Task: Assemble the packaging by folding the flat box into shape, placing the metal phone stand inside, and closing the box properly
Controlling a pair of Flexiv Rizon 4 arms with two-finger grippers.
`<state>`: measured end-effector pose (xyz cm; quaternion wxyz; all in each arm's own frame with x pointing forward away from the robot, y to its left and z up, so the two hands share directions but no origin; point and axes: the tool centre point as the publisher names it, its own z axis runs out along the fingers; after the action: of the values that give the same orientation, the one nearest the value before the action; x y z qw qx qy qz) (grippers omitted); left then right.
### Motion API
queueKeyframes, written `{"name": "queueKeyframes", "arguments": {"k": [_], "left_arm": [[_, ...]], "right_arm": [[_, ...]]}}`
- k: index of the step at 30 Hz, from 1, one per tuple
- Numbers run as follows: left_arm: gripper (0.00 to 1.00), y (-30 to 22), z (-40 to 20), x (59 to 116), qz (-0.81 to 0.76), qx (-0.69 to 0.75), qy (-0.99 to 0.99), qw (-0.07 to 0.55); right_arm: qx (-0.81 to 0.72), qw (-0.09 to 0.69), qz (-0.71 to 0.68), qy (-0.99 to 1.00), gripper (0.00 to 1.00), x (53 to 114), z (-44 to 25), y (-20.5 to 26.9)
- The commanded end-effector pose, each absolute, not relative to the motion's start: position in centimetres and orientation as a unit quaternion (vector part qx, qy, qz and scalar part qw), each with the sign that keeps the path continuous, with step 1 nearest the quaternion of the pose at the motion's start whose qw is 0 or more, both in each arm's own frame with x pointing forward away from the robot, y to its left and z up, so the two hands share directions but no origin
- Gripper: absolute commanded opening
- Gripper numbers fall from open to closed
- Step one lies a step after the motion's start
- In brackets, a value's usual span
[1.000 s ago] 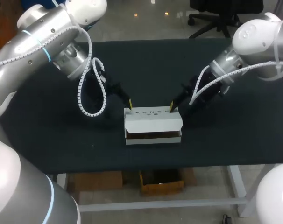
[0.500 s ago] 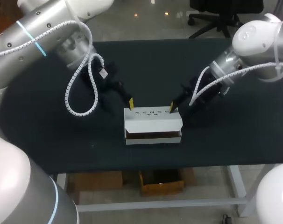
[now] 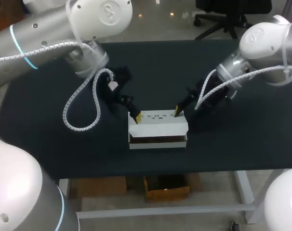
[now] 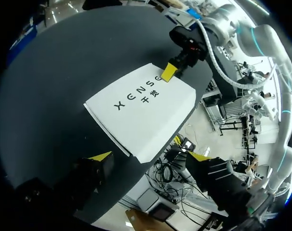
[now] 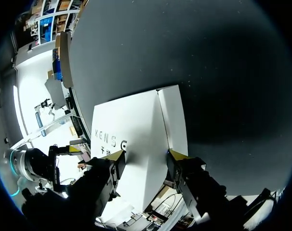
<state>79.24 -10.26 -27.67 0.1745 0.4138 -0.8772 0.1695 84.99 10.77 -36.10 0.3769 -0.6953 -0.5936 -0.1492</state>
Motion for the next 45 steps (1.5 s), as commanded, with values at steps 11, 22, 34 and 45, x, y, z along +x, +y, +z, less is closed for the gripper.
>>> {"name": "queueKeyframes", "arguments": {"k": [11,22,34,45], "left_arm": [[1.00,-10.7,-28.3,75.0,0.147,0.264,-0.953,0.029],[1.00,-11.8,-30.9,71.8,0.097,0.195,-0.975,-0.034],[1.00,-12.0,-29.4,71.9,0.084,0.101,-0.986,-0.107],[1.00,-13.8,-30.0,72.0,0.059,0.050,-0.980,-0.183]], "right_arm": [[-0.696,0.376,-0.150,-0.593,0.50,84.9,-36.1,10.8],[-0.696,0.376,-0.150,-0.593,0.49,84.9,-36.1,10.8],[-0.696,0.376,-0.150,-0.593,0.49,84.9,-36.1,10.8],[-0.696,0.376,-0.150,-0.593,0.49,84.9,-36.1,10.8]]}}
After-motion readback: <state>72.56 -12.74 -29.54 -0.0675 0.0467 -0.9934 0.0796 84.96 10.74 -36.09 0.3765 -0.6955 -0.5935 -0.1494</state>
